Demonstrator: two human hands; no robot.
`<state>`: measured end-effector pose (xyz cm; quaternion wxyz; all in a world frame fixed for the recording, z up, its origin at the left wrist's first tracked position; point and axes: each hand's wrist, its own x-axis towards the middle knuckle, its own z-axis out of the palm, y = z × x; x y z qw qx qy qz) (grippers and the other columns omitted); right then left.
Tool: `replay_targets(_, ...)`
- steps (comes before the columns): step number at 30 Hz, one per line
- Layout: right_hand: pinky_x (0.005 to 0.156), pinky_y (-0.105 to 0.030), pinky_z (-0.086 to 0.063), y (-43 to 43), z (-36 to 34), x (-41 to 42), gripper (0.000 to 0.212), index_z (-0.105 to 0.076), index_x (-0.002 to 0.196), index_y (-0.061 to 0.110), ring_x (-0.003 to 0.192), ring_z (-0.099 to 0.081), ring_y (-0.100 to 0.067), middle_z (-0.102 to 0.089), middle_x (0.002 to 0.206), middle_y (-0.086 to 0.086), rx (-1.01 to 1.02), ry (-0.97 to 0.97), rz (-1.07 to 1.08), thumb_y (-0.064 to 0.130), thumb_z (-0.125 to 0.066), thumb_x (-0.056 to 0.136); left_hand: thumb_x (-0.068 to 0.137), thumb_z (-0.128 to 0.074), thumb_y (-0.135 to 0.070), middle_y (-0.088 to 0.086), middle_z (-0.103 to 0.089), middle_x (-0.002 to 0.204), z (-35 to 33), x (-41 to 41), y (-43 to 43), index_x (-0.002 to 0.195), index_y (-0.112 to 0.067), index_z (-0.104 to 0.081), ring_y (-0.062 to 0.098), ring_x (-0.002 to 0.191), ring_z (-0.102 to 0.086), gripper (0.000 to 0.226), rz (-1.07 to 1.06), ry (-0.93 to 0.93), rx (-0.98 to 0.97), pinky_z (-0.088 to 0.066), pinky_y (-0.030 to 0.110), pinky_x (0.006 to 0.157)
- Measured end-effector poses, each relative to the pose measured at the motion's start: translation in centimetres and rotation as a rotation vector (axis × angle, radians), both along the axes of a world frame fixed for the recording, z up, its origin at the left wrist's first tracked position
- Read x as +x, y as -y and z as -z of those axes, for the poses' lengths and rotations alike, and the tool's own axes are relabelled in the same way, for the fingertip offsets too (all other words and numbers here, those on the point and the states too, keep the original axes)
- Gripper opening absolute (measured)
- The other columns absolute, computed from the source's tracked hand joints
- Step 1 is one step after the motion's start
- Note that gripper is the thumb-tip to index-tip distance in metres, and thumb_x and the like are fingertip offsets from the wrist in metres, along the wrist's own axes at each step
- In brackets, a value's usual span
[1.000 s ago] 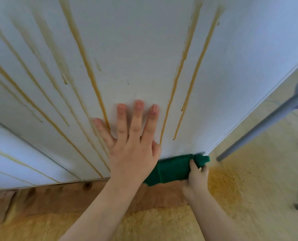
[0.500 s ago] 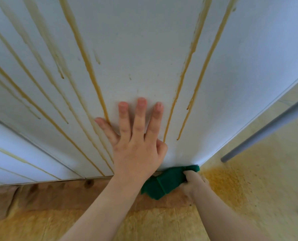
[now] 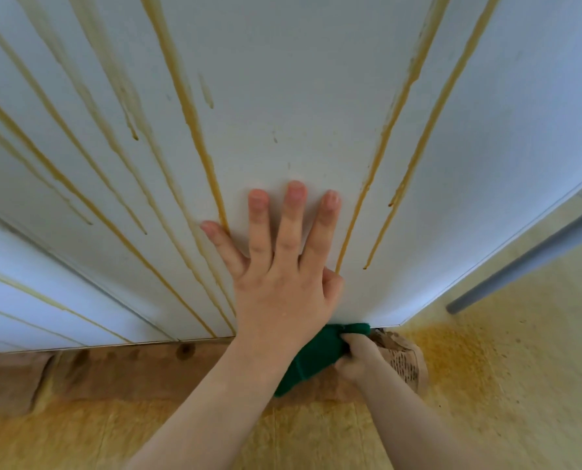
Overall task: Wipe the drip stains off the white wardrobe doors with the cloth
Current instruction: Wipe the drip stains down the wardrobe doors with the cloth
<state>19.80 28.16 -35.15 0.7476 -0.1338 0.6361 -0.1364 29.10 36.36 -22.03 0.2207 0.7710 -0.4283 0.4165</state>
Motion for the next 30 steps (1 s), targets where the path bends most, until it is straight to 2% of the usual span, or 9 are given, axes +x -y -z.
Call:
replay_targets(3,0.080,-0.040,-0.048,1.8,0.7,-1.4,0.036,-0.046,0.129,0.004,0.102,-0.055,-0.033,-0.055,0.124,-0.019,-0.120,-0.143,0.097,-0.002,-0.046,0.093,0.079,-0.040,-0.022,0.000,0.028,0.153,0.2,0.1,-0.3,0.148,-0.022,0.013,0.024,0.141,0.022,0.087,0.010,0.014,0.010,0.005,0.063,0.108)
replay_targets(7,0.090,-0.046,-0.048,4.1,0.0,-2.6,0.035,-0.050,0.125,0.011,0.101,-0.056,-0.032,-0.056,0.109,-0.013,-0.219,-0.258,0.174,-0.003,-0.042,0.093,0.080,-0.037,-0.022,0.000,0.027,0.153,0.4,0.4,-0.2,0.148,-0.022,0.012,0.024,0.141,0.021,0.084,0.013,0.019,-0.010,0.006,0.063,0.108)
replay_targets(12,0.081,-0.039,-0.047,0.3,-1.8,0.1,0.027,-0.046,0.122,-0.001,0.106,-0.055,-0.034,-0.056,0.112,-0.017,-0.095,-0.191,-0.006,-0.001,-0.043,0.095,0.082,-0.038,-0.023,0.000,0.028,0.153,0.5,0.2,-0.3,0.148,-0.022,0.012,0.025,0.141,0.022,0.083,-0.003,0.004,0.013,0.006,0.064,0.108)
replay_targets(14,0.079,-0.039,-0.047,-0.7,-3.4,0.2,0.022,-0.048,0.115,-0.004,0.103,-0.055,-0.036,-0.055,0.109,-0.020,-0.149,-0.161,-0.058,-0.003,-0.048,0.093,0.084,-0.041,-0.021,0.000,0.026,0.153,0.3,0.1,-0.7,0.149,-0.022,0.010,0.024,0.142,0.020,0.083,-0.010,0.005,0.026,0.004,0.063,0.109)
replay_targets(17,0.077,-0.040,-0.049,-0.7,-5.7,-1.0,0.005,-0.052,0.096,-0.001,0.081,-0.056,-0.029,-0.056,0.093,-0.014,-0.321,-0.197,-0.079,0.003,-0.051,0.092,0.087,-0.040,-0.020,0.000,0.020,0.155,-0.3,-0.4,-1.6,0.151,-0.021,0.001,0.024,0.143,0.015,0.076,-0.006,-0.023,0.062,0.000,0.062,0.111)
replay_targets(19,0.080,-0.043,-0.052,-0.7,-7.2,-1.5,0.006,-0.051,0.098,0.005,0.083,-0.057,-0.029,-0.057,0.091,-0.013,-0.433,-0.195,-0.078,0.008,-0.051,0.093,0.089,-0.038,-0.022,0.001,0.017,0.156,-0.6,-0.8,-2.2,0.151,-0.021,-0.004,0.024,0.144,0.012,0.071,-0.014,-0.032,0.099,-0.002,0.062,0.112)
replay_targets(22,0.079,-0.054,-0.054,-1.5,-10.6,-1.0,0.009,-0.043,0.097,0.012,0.090,-0.059,-0.034,-0.057,0.096,-0.016,-0.519,-0.127,-0.070,0.012,-0.051,0.093,0.086,-0.042,-0.022,0.001,0.012,0.157,-1.5,-1.1,-3.1,0.150,-0.021,-0.014,0.023,0.145,0.008,0.070,-0.033,-0.029,0.159,-0.004,0.062,0.112)
replay_targets(26,0.062,-0.036,-0.054,-3.0,-15.8,-0.4,0.013,-0.042,0.093,0.014,0.085,-0.058,-0.026,-0.055,0.099,-0.014,-0.557,0.079,0.000,0.006,-0.052,0.091,0.081,-0.041,-0.024,0.002,0.003,0.158,-2.8,-1.6,-4.0,0.150,-0.019,-0.018,0.025,0.145,0.000,0.073,-0.051,-0.033,0.231,0.001,0.061,0.112)
replay_targets(30,0.057,-0.032,-0.054,-3.9,-21.3,-0.1,0.019,-0.044,0.087,0.014,0.081,-0.059,-0.024,-0.056,0.096,-0.013,-0.711,0.277,0.033,-0.003,-0.053,0.088,0.084,-0.035,-0.028,0.003,-0.020,0.156,-4.5,-1.9,-5.0,0.147,-0.016,-0.024,0.026,0.142,-0.020,0.065,-0.021,-0.067,0.272,-0.001,0.063,0.110)
